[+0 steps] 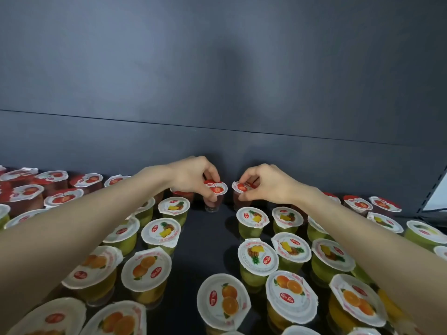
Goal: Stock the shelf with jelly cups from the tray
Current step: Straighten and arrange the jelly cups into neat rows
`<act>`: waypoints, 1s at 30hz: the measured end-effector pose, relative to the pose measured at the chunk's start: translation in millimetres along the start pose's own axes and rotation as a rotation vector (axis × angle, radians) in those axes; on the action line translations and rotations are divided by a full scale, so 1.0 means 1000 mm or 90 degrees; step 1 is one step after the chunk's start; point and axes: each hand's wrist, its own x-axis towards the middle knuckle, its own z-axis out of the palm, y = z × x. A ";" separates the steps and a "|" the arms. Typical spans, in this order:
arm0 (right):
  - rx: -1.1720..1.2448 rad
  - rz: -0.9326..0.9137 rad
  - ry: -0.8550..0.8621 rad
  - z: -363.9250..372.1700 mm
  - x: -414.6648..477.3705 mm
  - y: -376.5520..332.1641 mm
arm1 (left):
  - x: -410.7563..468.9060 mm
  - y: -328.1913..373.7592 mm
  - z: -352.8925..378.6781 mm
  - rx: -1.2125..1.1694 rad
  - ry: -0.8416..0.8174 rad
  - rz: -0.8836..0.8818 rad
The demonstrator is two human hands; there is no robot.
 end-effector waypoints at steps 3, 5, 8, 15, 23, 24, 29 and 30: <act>-0.008 0.006 -0.009 0.004 0.003 -0.005 | 0.000 -0.003 0.002 0.017 -0.002 -0.003; -0.016 0.009 -0.017 0.006 0.003 -0.006 | 0.001 -0.003 0.005 0.028 0.000 -0.003; -0.029 0.018 -0.021 0.007 0.004 -0.006 | 0.004 -0.003 0.009 0.028 0.005 -0.004; -0.040 0.021 -0.026 0.007 0.004 -0.004 | 0.009 -0.002 0.012 0.040 -0.010 0.005; -0.057 0.029 -0.028 0.007 0.004 -0.003 | 0.008 -0.006 0.015 0.072 0.013 0.004; -0.057 0.029 -0.028 0.007 0.004 -0.003 | 0.007 -0.008 0.016 0.078 0.018 0.004; -0.059 0.024 -0.036 0.006 0.001 -0.004 | 0.002 -0.005 0.016 0.189 0.027 0.003; -0.061 0.023 -0.037 0.005 -0.001 -0.005 | 0.001 -0.004 0.015 0.203 0.026 0.005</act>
